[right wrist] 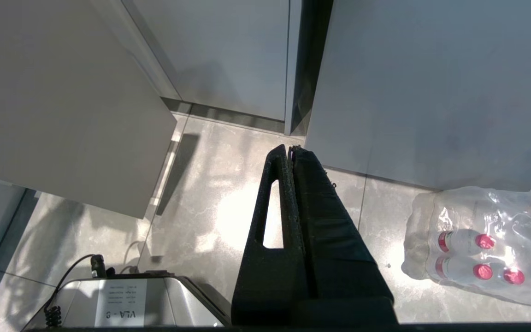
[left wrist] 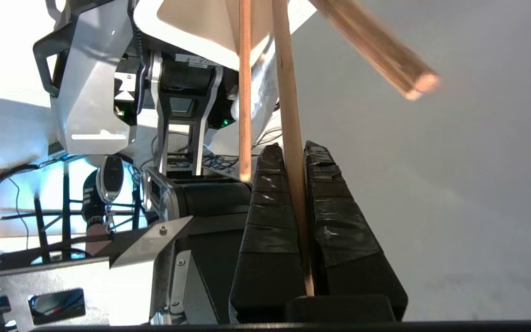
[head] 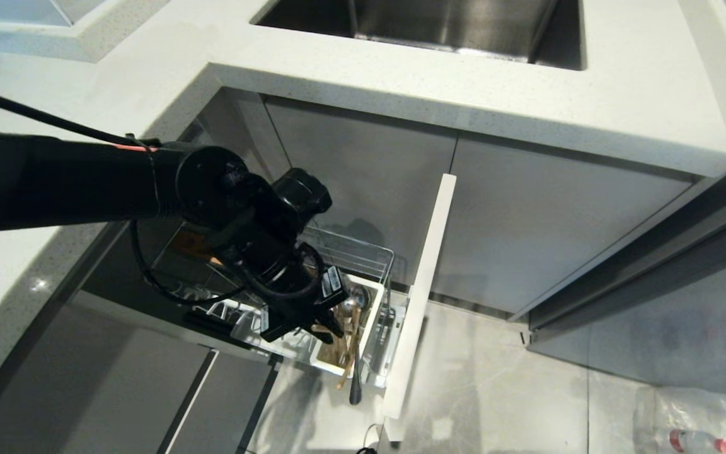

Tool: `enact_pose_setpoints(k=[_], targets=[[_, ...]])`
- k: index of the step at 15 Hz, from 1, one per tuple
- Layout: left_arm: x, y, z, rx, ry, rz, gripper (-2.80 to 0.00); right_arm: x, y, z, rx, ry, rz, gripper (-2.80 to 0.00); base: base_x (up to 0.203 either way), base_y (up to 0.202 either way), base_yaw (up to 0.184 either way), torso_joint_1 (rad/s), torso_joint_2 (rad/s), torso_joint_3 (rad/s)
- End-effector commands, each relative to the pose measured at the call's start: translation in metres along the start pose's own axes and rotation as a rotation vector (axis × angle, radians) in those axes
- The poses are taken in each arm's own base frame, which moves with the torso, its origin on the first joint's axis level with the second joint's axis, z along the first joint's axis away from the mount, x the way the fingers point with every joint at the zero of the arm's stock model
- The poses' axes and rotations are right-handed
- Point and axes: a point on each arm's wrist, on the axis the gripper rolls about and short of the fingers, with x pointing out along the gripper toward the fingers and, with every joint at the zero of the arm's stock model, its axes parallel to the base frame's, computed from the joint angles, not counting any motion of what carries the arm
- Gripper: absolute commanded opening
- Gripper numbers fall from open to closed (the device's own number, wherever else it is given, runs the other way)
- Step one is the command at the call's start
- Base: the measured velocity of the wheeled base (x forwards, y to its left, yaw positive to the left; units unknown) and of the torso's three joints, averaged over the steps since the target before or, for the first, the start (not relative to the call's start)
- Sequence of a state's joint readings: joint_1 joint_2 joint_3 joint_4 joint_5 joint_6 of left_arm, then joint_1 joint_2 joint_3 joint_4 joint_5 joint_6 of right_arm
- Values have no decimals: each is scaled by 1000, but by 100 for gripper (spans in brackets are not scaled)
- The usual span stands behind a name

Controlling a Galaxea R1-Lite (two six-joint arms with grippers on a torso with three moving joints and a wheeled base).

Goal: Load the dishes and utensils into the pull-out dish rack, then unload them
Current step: Take the chopsticks out of the cupboard

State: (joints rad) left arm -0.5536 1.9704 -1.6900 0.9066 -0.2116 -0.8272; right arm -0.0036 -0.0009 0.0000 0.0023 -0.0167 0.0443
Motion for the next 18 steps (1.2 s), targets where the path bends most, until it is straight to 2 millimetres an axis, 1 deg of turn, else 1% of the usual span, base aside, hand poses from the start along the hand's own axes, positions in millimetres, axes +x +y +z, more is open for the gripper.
enact_pose_setpoints(k=[1, 6, 10, 13, 15, 18], targets=[[-12, 0, -4, -2, -16, -18, -280, 0, 0, 0, 0, 2, -1, -280, 0, 0, 0, 0, 0, 0], [-31, -1, -12, 11, -34, -39, -280, 0, 0, 0, 0, 3, -1, -280, 0, 0, 0, 0, 0, 0], [-42, -3, -19, 14, -38, -51, -280, 0, 0, 0, 0, 3, 0, -280, 0, 0, 0, 0, 0, 0], [-54, -3, -23, 20, -52, -68, -280, 0, 0, 0, 0, 3, -1, -280, 0, 0, 0, 0, 0, 0], [-67, -2, -28, 17, -96, -78, -280, 0, 0, 0, 0, 3, 0, -280, 0, 0, 0, 0, 0, 0], [-79, 1, -34, 15, -121, -36, -280, 0, 0, 0, 0, 2, -1, -280, 0, 0, 0, 0, 0, 0]])
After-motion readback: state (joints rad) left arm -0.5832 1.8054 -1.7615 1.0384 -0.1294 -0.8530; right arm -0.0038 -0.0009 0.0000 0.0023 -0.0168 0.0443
